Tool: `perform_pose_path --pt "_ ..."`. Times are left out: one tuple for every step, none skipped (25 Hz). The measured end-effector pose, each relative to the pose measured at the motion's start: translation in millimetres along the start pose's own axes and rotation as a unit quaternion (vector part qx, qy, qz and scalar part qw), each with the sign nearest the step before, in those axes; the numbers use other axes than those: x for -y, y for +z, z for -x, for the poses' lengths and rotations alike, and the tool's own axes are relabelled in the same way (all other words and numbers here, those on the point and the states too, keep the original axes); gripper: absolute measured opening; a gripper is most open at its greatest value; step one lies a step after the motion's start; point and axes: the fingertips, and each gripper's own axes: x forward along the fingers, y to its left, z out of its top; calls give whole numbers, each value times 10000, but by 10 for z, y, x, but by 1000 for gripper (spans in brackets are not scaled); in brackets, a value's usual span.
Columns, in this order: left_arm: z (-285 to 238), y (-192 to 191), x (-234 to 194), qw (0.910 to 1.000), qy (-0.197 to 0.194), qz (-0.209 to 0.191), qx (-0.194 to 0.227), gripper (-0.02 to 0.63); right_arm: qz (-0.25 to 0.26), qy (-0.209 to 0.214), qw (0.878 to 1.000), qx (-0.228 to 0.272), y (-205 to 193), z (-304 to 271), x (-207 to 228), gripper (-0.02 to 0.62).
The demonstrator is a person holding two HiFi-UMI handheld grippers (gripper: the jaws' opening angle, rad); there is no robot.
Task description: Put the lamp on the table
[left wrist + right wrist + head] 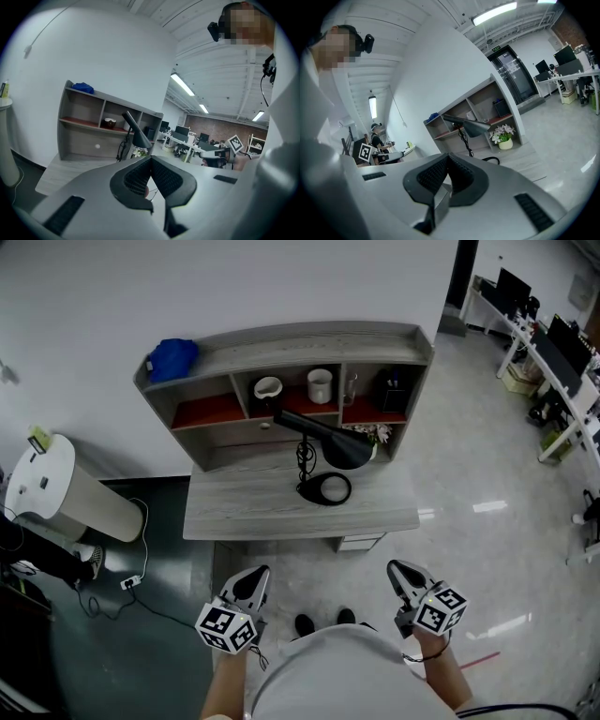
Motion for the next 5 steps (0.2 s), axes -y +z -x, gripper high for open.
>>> perform_pose_path --pt "1 2 4 10000 -8 3 7 9 8 2 10000 -15 -7 1 -5 17" --pt "2 3 9 10000 -16 3 11 9 20 3 10000 -26 -11 3 -10 17" --pt "1 4 14 10000 -25 3 12 9 30 4 10000 -33 -11 4 -15 17" --pt "1 4 19 10000 -33 2 13 9 37 6 10000 -36 -10 6 -18 17" --pt "0 4 24 10000 -40 2 12 9 44 7 10000 -39 -9 7 -22 17"
